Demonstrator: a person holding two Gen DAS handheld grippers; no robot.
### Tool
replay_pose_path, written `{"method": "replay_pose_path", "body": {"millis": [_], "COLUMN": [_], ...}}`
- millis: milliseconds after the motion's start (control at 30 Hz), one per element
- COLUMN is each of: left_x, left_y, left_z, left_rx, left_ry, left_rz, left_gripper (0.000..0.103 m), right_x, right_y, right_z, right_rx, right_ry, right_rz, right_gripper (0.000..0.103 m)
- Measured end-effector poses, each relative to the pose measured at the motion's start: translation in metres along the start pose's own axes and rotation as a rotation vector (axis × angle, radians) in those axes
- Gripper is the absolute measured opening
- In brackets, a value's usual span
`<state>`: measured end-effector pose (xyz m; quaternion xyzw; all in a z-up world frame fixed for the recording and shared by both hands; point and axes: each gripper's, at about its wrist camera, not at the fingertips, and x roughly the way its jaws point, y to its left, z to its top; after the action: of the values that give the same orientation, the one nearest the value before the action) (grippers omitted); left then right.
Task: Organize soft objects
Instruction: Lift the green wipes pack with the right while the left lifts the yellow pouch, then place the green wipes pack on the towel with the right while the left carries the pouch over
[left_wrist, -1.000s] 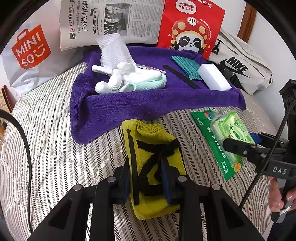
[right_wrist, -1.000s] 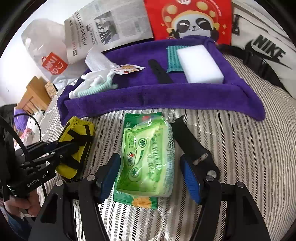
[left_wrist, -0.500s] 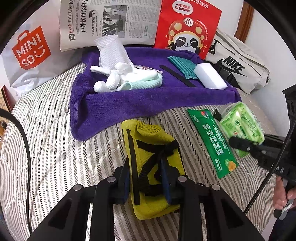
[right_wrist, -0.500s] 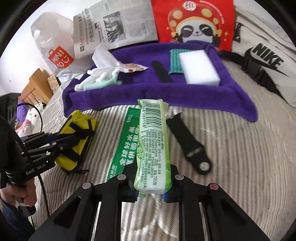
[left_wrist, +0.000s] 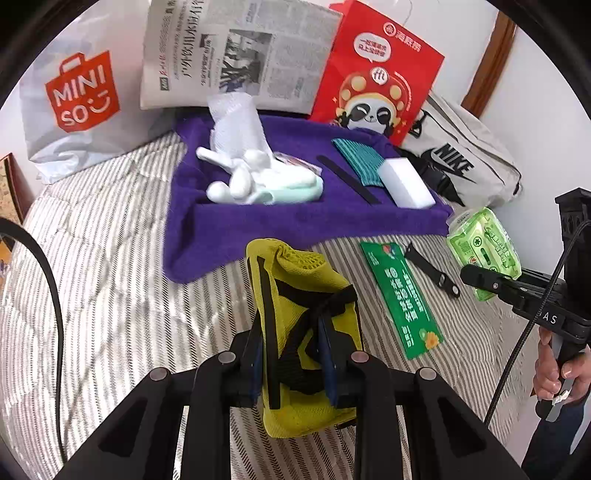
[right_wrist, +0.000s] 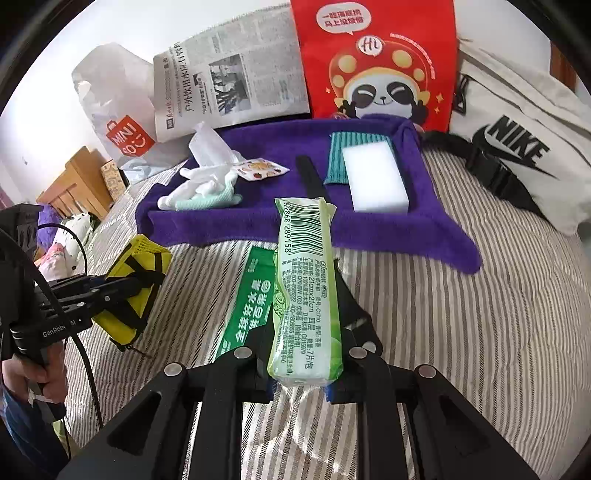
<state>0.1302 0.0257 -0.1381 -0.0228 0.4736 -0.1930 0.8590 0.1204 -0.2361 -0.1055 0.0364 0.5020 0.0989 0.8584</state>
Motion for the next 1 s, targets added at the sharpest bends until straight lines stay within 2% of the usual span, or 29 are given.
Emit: {"method": "replay_pose_path", "body": {"millis": [267,567,833,1000], "left_x": [-0.008,-0.006,-0.006,0.002], "left_y": [0.0,0.0,0.002,0.018], "left_z": [0.019,0.053,0.091,0.113], "left_rx": [0.003,0.001,0.026,0.012], "left_ry": [-0.015,-0.035,-0.063,-0.073], "left_rz": [0.018,-0.004,0.001,0.008], "left_gripper": [0.024,0.024,0.024,0.024], "right_x": [-0.006,0.003,0.026,0.055], "right_y": [0.003,0.004,0.009,0.017], "right_z": [0.024,0.06,0.096,0.11], "right_rx": [-0.034,-0.049,-0.062,-0.083], "right_ry": [-0.018,-0.028,-0.026,0.024], "right_rz": [0.007,0.006,0.022,0.041], "right_gripper": [0.018,0.018,0.018,0.018]}}
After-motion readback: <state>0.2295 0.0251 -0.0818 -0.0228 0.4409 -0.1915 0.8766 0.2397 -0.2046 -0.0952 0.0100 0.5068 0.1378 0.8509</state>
